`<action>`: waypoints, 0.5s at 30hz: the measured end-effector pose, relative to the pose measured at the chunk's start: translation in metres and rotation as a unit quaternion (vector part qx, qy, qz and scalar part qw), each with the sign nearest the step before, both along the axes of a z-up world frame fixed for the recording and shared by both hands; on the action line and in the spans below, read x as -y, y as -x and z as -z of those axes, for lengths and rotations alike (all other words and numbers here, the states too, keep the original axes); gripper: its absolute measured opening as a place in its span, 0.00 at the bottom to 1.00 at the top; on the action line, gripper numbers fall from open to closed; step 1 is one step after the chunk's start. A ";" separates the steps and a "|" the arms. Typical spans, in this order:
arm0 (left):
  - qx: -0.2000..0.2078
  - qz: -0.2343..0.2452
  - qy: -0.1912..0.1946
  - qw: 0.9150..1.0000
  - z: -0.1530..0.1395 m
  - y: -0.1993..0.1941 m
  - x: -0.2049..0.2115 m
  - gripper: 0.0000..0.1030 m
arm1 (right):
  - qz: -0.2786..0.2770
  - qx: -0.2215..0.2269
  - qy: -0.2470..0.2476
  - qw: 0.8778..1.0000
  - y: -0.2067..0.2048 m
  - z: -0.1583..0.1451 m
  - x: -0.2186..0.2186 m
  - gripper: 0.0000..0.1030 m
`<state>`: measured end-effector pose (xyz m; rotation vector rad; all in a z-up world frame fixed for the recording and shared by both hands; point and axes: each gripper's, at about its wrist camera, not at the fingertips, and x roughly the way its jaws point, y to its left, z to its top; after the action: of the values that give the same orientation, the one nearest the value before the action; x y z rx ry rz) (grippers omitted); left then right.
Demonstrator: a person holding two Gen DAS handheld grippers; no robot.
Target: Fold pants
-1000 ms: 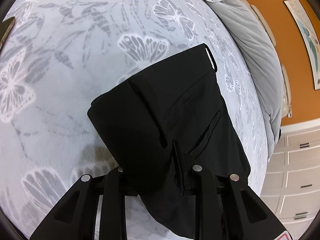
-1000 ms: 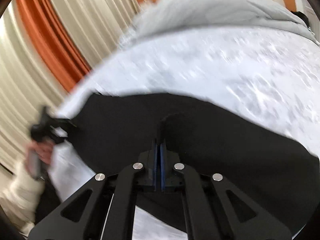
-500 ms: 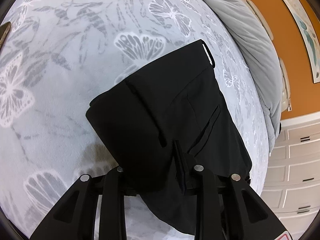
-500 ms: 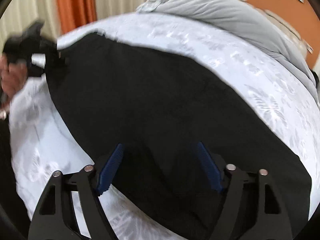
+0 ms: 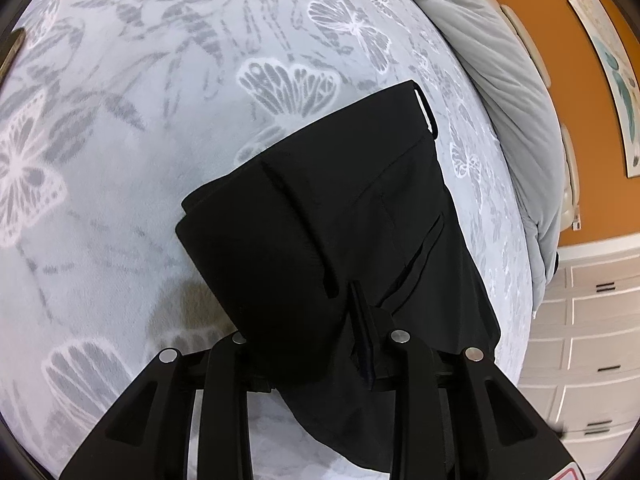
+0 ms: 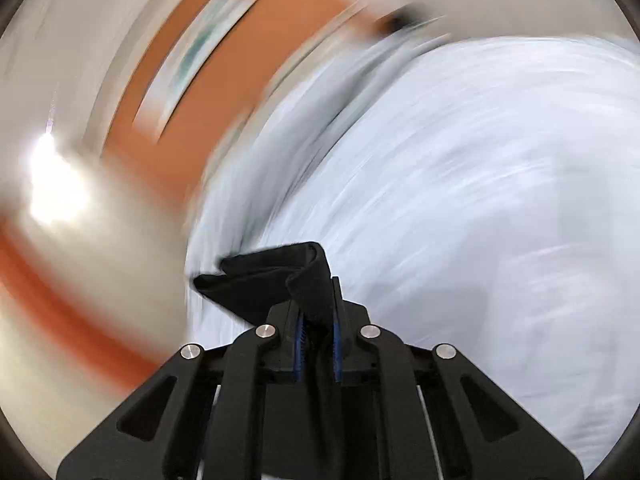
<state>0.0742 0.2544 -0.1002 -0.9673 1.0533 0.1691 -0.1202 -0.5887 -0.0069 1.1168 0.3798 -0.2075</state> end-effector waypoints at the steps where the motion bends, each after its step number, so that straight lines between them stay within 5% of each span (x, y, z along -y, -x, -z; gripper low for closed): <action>1: -0.002 -0.004 -0.003 1.000 -0.001 0.000 0.001 0.27 | 0.060 -0.022 -0.032 0.997 0.030 0.019 0.031 0.09; 3: -0.005 -0.009 -0.013 1.000 -0.003 0.000 0.005 0.28 | 0.150 -0.082 -0.102 0.980 0.081 0.069 0.073 0.09; 6: -0.008 -0.014 -0.027 1.000 -0.005 -0.002 0.011 0.32 | 0.159 -0.098 -0.203 0.961 0.102 0.122 0.086 0.09; 10: -0.011 -0.027 -0.041 0.999 -0.007 -0.003 0.017 0.34 | 0.135 -0.088 -0.154 0.975 0.094 0.098 0.084 0.08; 15: -0.010 -0.017 -0.029 0.999 -0.009 -0.008 0.018 0.36 | 0.067 0.012 -0.060 0.996 0.061 0.027 0.057 0.08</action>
<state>0.0827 0.2363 -0.0911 -0.9319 1.0451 0.2364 -0.1813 -0.6459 -0.0343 1.2631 0.2990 -0.2930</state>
